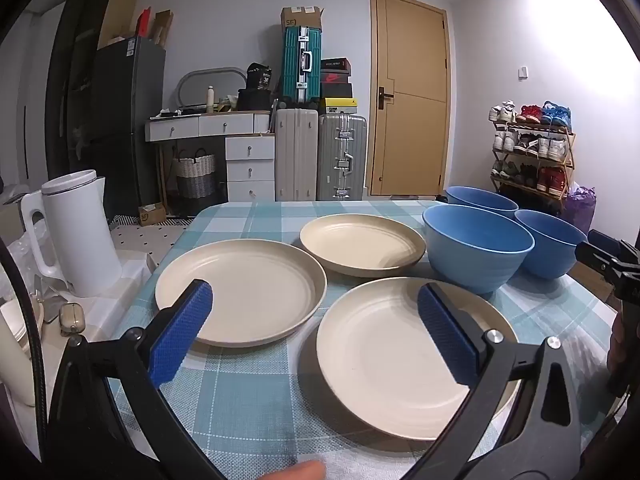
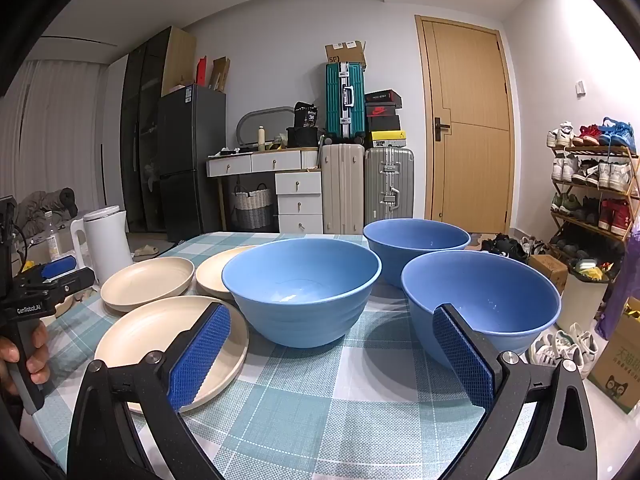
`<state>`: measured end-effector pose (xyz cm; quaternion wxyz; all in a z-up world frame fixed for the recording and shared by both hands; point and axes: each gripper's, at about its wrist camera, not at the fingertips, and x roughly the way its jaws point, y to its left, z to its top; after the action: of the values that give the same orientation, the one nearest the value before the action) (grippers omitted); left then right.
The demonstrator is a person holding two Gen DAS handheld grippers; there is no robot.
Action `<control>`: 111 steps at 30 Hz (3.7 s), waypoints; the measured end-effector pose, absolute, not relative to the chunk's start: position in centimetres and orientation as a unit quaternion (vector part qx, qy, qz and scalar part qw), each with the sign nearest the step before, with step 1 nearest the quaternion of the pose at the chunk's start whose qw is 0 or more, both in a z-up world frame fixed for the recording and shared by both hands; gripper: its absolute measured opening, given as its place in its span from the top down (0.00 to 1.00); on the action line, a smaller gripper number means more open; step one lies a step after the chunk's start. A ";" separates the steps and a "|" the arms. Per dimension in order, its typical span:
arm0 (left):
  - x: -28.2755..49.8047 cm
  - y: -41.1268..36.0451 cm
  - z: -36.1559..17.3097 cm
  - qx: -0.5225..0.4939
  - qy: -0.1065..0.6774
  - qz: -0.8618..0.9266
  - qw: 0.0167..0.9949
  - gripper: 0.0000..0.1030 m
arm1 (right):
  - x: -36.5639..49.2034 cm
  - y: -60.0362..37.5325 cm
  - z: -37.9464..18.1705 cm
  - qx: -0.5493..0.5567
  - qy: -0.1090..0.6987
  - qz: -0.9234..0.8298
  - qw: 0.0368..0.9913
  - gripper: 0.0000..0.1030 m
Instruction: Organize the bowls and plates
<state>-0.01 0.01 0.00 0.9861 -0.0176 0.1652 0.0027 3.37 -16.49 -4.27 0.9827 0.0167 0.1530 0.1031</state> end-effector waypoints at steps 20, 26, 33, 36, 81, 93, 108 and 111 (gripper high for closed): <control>0.0 0.0 0.0 -0.019 0.169 0.002 0.985 0.01 | 3.4 -16.5 -4.3 0.015 0.153 0.103 0.983 0.00; 0.0 0.0 0.0 -0.019 0.170 0.002 0.985 0.01 | 3.4 -16.5 -4.3 0.015 0.153 0.103 0.983 0.00; 0.0 0.0 0.0 -0.019 0.169 0.002 0.985 0.00 | 3.4 -16.5 -4.3 0.015 0.153 0.103 0.983 0.00; 0.0 0.0 0.0 -0.019 0.170 0.002 0.985 0.01 | 3.4 -16.5 -4.3 0.015 0.153 0.103 0.983 0.00; 0.0 0.0 0.0 -0.019 0.169 0.002 0.985 0.01 | 3.4 -16.4 -4.3 0.014 0.153 0.103 0.983 0.00; 0.0 0.0 0.0 -0.018 0.170 0.002 0.985 0.01 | 3.4 -16.4 -4.3 0.014 0.153 0.103 0.983 0.00; 0.1 0.0 -0.1 -0.019 0.175 -0.002 0.984 0.01 | 4.2 -16.3 -4.2 0.021 0.174 0.087 0.981 0.00; 0.2 0.0 0.0 -0.022 0.180 -0.002 0.983 0.01 | 4.2 -16.5 -3.6 0.018 0.172 0.088 0.981 0.00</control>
<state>0.17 0.01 0.05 0.9835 -0.0222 0.1798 -0.0024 4.20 -16.53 -3.56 0.9810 0.0185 0.1719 0.0885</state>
